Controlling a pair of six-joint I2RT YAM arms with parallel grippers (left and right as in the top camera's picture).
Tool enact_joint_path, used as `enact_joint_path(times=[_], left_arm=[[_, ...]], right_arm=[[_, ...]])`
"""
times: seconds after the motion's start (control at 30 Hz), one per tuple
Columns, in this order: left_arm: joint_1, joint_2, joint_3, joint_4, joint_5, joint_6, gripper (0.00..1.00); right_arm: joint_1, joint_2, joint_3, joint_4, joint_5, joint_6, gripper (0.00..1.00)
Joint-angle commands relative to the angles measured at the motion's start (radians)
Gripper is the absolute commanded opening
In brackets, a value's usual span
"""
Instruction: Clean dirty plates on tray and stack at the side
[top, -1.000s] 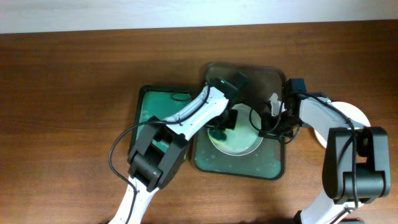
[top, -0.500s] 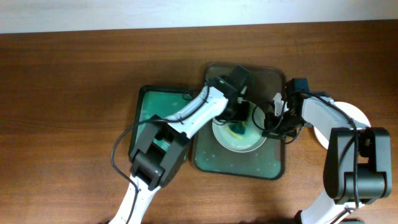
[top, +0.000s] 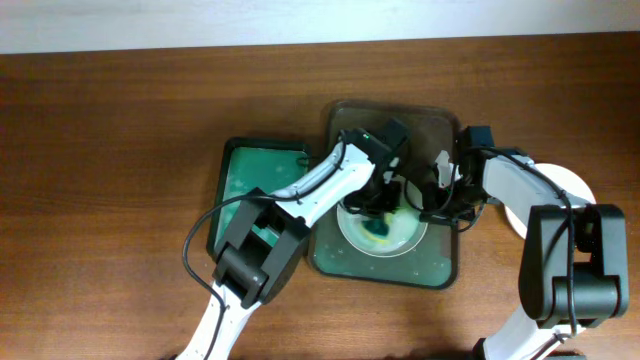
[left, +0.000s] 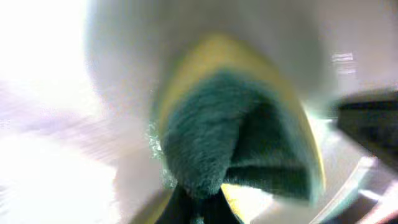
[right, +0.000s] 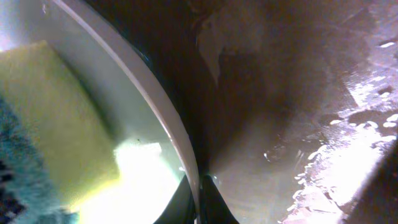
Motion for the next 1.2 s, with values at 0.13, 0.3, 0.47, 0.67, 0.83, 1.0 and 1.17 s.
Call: enact_joint_path(times=[0.13,0.3,0.47,0.67,0.83,1.0,1.17], left_arm=[[0.038,-0.079,0.030,-0.129,-0.525,-0.108,0.00],[0.024,-0.218,0.034,-0.106,-0.449,-0.107,0.00],[0.101,-0.409,0.034,-0.153,-0.349,-0.078,0.00],[0.303,-0.498,0.003,-0.329,-0.483,-0.015,0.00],[0.365,-0.497,-0.264,-0.170,-0.475,0.010,0.00],[0.369,-0.497,-0.507,0.049,-0.417,0.018,0.24],[0.369,-0.521,-0.502,0.060,-0.402,0.030,0.38]], right_arm=[[-0.003,0.014,-0.006,0.000,0.058,-0.008,0.04],[-0.003,0.014,-0.006,-0.001,0.058,-0.008,0.04],[-0.003,0.014,-0.006,-0.009,0.058,-0.008,0.04],[-0.003,0.014,-0.006,0.018,0.058,-0.008,0.04],[-0.003,0.014,-0.006,0.077,0.057,-0.016,0.04],[-0.003,0.013,-0.006,0.051,0.018,-0.016,0.04],[-0.003,-0.109,-0.005,-0.017,0.013,-0.014,0.04]])
